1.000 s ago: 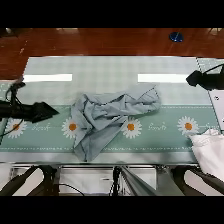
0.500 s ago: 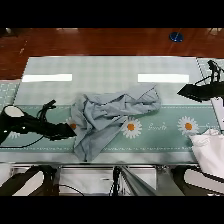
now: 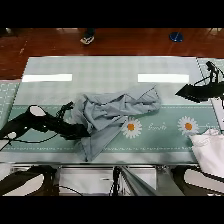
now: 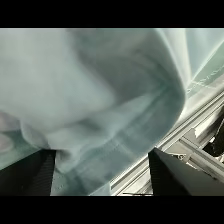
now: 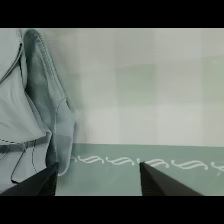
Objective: Fold the shirts.
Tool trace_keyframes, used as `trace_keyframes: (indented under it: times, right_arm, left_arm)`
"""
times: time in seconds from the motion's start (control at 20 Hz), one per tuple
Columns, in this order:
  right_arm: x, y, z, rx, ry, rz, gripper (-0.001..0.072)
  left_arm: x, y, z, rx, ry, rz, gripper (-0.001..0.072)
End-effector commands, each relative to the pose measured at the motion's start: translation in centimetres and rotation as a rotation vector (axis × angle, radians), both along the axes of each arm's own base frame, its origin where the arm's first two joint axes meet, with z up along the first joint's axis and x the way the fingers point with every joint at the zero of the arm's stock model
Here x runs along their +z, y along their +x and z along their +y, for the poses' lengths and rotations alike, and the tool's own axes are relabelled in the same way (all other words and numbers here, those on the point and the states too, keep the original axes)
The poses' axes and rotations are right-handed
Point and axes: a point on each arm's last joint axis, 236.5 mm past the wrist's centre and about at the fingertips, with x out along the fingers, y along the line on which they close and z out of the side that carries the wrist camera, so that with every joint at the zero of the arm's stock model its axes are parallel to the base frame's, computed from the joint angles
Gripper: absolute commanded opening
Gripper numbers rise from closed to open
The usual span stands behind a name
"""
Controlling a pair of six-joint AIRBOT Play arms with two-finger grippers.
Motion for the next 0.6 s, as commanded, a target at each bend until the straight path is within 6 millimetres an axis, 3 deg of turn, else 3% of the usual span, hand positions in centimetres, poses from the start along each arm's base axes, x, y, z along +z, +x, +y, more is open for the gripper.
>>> trace_keyframes:
  times: [0.0,0.1,0.25,0.45,0.55]
  right_arm:
    - [0.4,0.2,0.6,-0.008,0.036,-0.008,0.0585]
    - [0.6,0.4,1.0,-0.013,0.057,-0.015,0.0585]
    - [0.7,0.4,1.2,-0.012,0.065,-0.017,0.0586]
    - [0.5,0.5,1.3,-0.015,0.074,-0.011,0.0585]
    - [-0.3,-0.4,2.9,0.012,0.156,0.050,0.0587]
  left_arm:
    - [-1.3,2.0,-0.1,0.023,0.035,-0.020,0.0672]
    - [-0.8,3.3,-0.3,0.050,0.036,-0.014,0.0045]
    - [0.4,4.1,-0.7,0.024,0.016,-0.038,0.0036]
    - [2.4,2.8,-1.3,-0.054,-0.037,-0.006,0.0035]
    - [3.3,2.3,-1.4,-0.072,-0.050,-0.008,0.0035]
